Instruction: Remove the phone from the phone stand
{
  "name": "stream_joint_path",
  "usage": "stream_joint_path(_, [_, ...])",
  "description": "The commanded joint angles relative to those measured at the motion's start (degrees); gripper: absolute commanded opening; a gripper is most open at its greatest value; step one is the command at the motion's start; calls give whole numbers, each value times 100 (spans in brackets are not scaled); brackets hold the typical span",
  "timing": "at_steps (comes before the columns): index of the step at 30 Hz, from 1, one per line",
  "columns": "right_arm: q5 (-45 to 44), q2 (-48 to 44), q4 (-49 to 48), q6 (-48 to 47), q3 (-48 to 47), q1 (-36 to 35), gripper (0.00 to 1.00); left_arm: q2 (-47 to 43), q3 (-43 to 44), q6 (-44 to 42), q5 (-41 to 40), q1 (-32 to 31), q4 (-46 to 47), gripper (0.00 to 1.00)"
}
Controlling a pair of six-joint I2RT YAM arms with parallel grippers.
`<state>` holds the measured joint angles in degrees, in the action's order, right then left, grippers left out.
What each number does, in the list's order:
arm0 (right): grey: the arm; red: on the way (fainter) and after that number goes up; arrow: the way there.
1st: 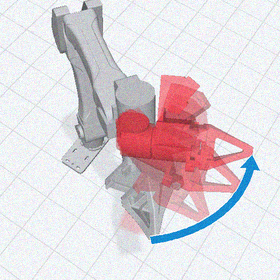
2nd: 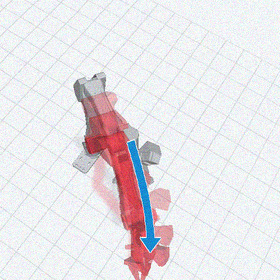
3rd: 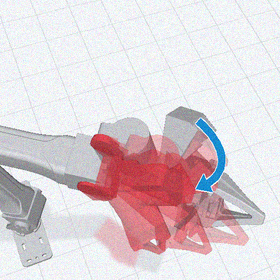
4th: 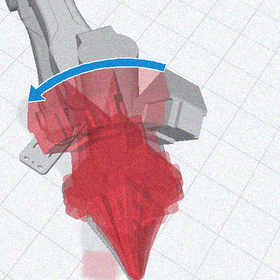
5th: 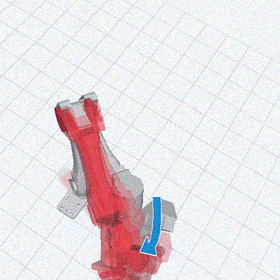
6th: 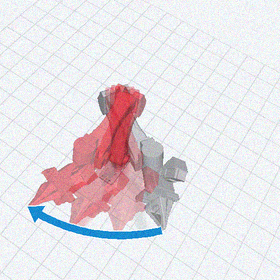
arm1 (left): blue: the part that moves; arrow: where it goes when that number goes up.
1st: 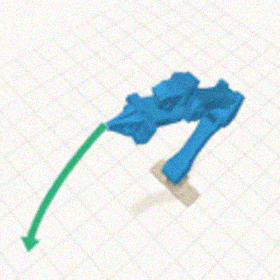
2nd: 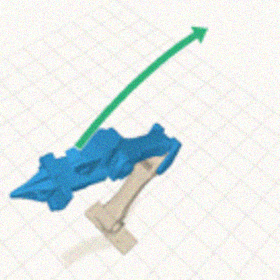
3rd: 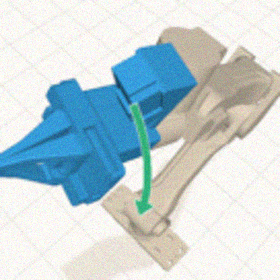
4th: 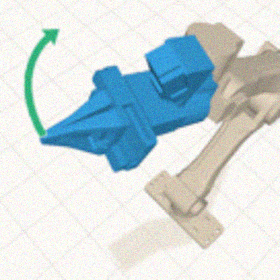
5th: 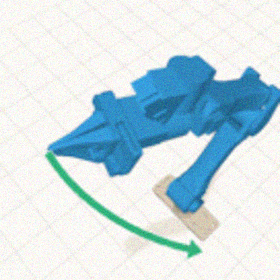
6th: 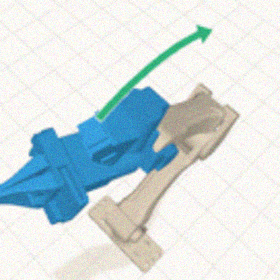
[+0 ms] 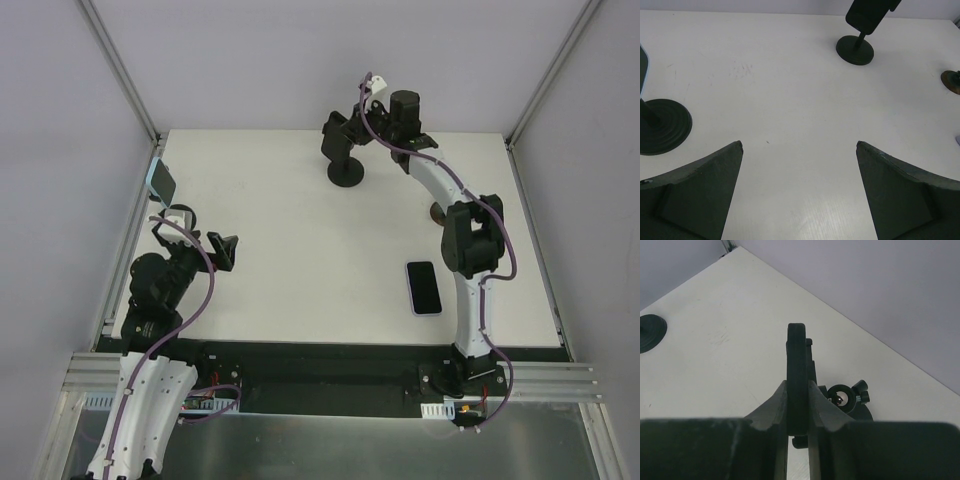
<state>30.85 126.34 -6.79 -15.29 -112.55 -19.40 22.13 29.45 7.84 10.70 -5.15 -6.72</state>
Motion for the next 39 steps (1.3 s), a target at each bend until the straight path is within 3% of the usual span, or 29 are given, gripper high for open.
stream_joint_path(1, [53,-803,-86,-150,417,-187,7,-174,219,-107,178,40,92,95])
stream_joint_path(11, [-527,-2744,-209,-220,2473,-784,6,-569,201,-28,266,40,66,97])
stream_joint_path(22, [-1880,-4538,-227,-1,4522,-1865,6,-614,263,288,661,-39,83,99])
stream_joint_path(31, [-2970,-5067,-578,570,5462,-2744,7,-69,438,490,1083,-109,83,99])
stream_joint_path(39, [-3612,-5120,-789,913,5692,-3193,10,361,535,579,1619,-136,109,99])
